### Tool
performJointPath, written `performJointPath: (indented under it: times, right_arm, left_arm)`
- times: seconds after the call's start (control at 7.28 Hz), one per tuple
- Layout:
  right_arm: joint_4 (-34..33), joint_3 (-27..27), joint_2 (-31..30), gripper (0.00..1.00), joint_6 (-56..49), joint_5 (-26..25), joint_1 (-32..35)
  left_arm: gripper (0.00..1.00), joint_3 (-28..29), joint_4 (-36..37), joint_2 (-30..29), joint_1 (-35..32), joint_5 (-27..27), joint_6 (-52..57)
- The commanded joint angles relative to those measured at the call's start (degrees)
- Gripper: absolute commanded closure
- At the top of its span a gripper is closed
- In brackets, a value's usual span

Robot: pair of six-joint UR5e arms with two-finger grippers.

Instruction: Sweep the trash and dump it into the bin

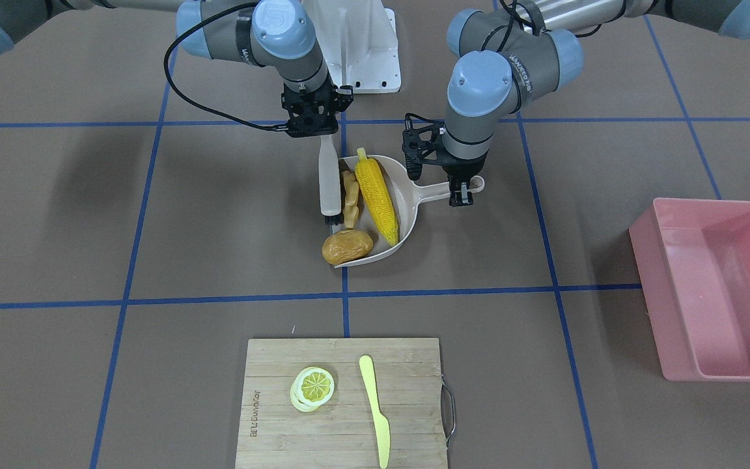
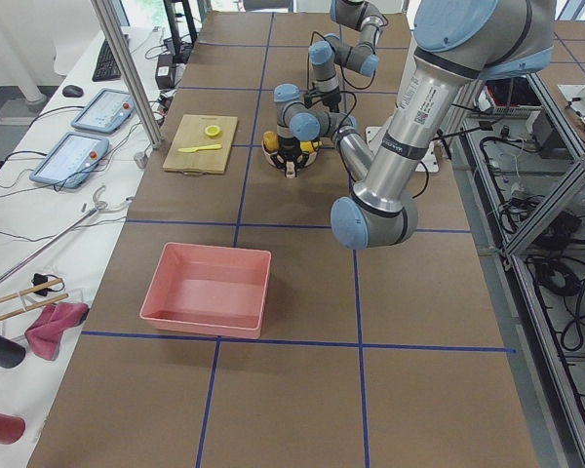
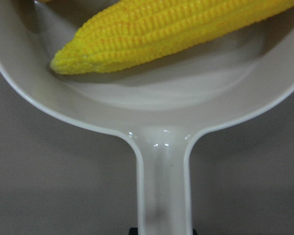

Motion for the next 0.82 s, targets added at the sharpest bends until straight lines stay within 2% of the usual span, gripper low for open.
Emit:
performJointPath:
  times: [0.0,0.27,0.55,0.69]
  right_arm:
    - [-0.1,-2.5,3.4,1.00,2.5,0.0,0.0]
    - [-0.1,-2.1,3.3,1.00,2.6,0.9,0.5]
    - [-0.2,-1.2,2.5,1.00,2.6,4.2,3.2]
    - [-0.5,0.9,0.4,1.00,2.6,4.4,4.0]
  left_arm:
    - [1.00,0.0,-0.2,0.1,0.0,0.0,-0.1]
    - [1.00,0.1,-1.5,0.4,0.0,2.0,-0.2]
    - [1.00,0.1,-2.2,0.7,0.0,2.0,-0.2]
    - [1.00,0.1,-2.3,0.7,0.0,2.0,-0.2]
